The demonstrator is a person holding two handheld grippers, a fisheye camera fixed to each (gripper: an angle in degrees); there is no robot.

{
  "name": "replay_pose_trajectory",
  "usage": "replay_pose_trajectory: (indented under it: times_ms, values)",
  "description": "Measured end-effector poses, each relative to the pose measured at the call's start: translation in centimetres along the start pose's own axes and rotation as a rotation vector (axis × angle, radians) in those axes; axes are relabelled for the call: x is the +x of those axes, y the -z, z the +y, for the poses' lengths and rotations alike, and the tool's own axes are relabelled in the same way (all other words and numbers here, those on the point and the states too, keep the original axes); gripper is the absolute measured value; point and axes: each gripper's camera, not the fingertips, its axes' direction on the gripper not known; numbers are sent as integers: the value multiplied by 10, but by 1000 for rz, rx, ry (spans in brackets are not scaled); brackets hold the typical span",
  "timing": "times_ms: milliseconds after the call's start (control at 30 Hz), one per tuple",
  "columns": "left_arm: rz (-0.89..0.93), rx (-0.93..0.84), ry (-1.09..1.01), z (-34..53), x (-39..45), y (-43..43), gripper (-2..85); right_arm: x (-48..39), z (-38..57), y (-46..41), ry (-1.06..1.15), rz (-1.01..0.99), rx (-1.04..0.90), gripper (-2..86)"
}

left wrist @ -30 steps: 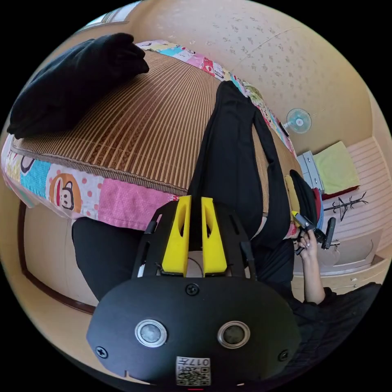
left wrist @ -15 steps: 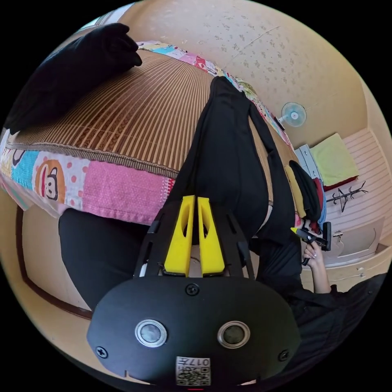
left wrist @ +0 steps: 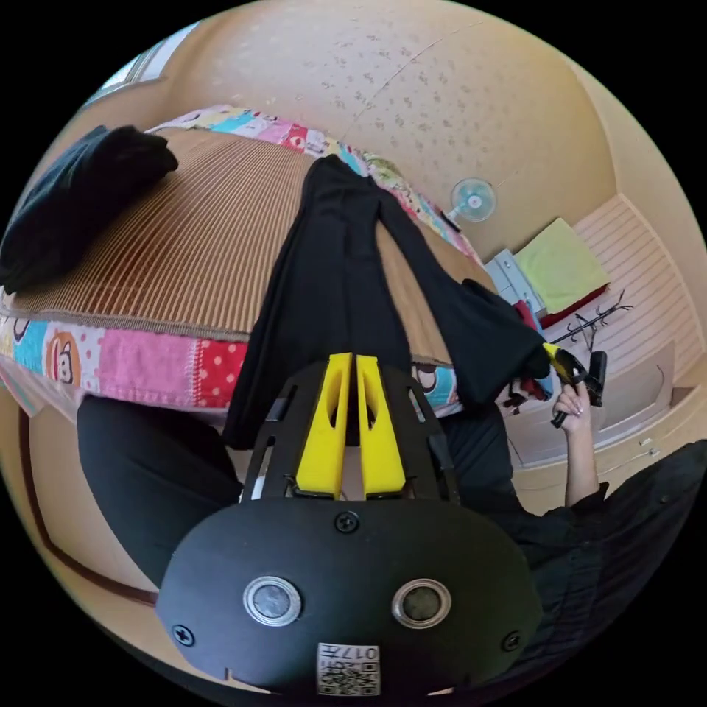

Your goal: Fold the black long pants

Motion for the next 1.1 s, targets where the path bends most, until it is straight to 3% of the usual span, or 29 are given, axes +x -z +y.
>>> replay_pose_trajectory:
  times_ms: [100,200,333,500,767,867,933,1100]
  values:
    - [283,-55,-4,-33,13,-23,69,-21,-5,-77,55,-114,-112,29]
    - [499,-62,99,-50,-2,-55,94,-13,-6,-139,-42,-205,-183,30]
    - [304,-224,150,-67,-11,-86,124,-14,1,-173,-77,-252,-203,30]
    - [355,-386,107,-55,2,-135,80,-30,11,-189,-8,-163,-276,29]
    - [326,-372,72,-27,-11,-145,22,13,-21,-190,92,-119,-593,16]
    - [332,-379,68,-26,-25,-147,17,69,-69,-182,-30,59,-526,17]
    - [334,-393,63,-28,-33,-149,15,130,-118,-175,-217,172,-376,26]
    - [360,-441,45,-30,-52,-157,12,240,-205,-183,-468,-19,-25,102]
